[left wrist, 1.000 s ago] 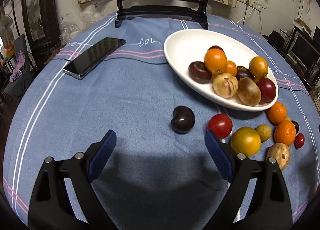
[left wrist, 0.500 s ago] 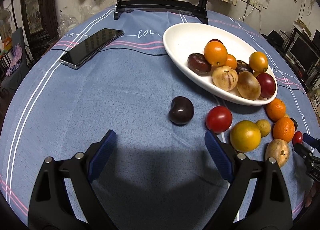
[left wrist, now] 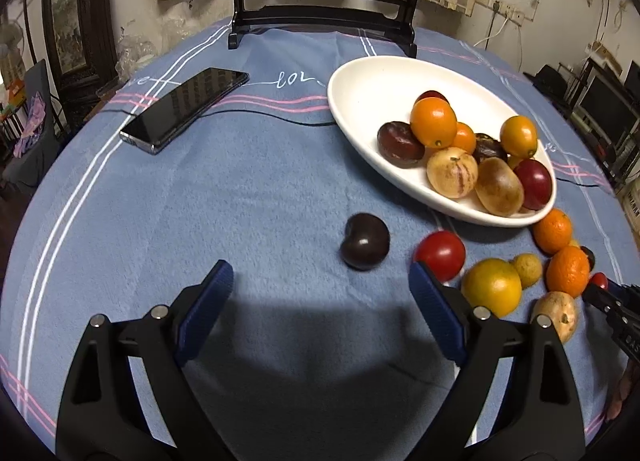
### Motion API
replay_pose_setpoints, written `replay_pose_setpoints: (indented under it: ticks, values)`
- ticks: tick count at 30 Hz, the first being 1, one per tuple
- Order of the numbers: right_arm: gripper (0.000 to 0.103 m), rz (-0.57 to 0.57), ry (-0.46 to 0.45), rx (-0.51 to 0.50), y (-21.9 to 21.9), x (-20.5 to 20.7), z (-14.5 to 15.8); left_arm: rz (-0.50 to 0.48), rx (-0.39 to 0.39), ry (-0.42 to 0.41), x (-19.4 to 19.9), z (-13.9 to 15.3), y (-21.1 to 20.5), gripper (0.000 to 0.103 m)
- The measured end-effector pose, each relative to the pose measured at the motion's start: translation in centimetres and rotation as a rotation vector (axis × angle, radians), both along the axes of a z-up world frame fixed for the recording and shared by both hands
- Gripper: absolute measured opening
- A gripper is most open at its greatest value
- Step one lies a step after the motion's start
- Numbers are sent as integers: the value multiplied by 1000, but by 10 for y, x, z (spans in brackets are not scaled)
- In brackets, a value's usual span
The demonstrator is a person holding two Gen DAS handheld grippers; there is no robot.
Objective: Organize fruits
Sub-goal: 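Grasp a red tomato with the right tool while the left tool grasps a dark purple fruit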
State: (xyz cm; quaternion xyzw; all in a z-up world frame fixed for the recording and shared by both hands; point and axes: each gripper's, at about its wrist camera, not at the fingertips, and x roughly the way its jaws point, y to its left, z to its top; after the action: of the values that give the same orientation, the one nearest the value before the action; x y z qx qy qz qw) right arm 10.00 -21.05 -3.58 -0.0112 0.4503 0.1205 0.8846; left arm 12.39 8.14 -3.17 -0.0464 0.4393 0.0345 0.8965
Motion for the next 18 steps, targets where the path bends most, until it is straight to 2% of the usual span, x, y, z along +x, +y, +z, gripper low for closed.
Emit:
replay_pose_setpoints:
  ticks: [1,2,4,10,12,14,18]
  values:
    - [28,3,2,0,1,0,-1,-3,13,14,5,-1,-1,81]
    - [28,5,1,-2,1,0,-1,-8,19,30,9,-2,-2,70]
    - [28,7,-2,-4,2,-2,-1,-36,-8,60,18,-6,-4,64]
    - [28,14,0,-2,0,-2,-2,-55,43,73,31,-8,-16,60]
    - [29,15,-1,0,0,-3,-2,-71,48,65,33,-8,-19,39]
    - [29,16,-4,3,0,-3,-1,-106,37,62,32,-6,-24,28]
    - [28,19,-18,9,0,-5,4,-117,37,52,27,-2,-30,28]
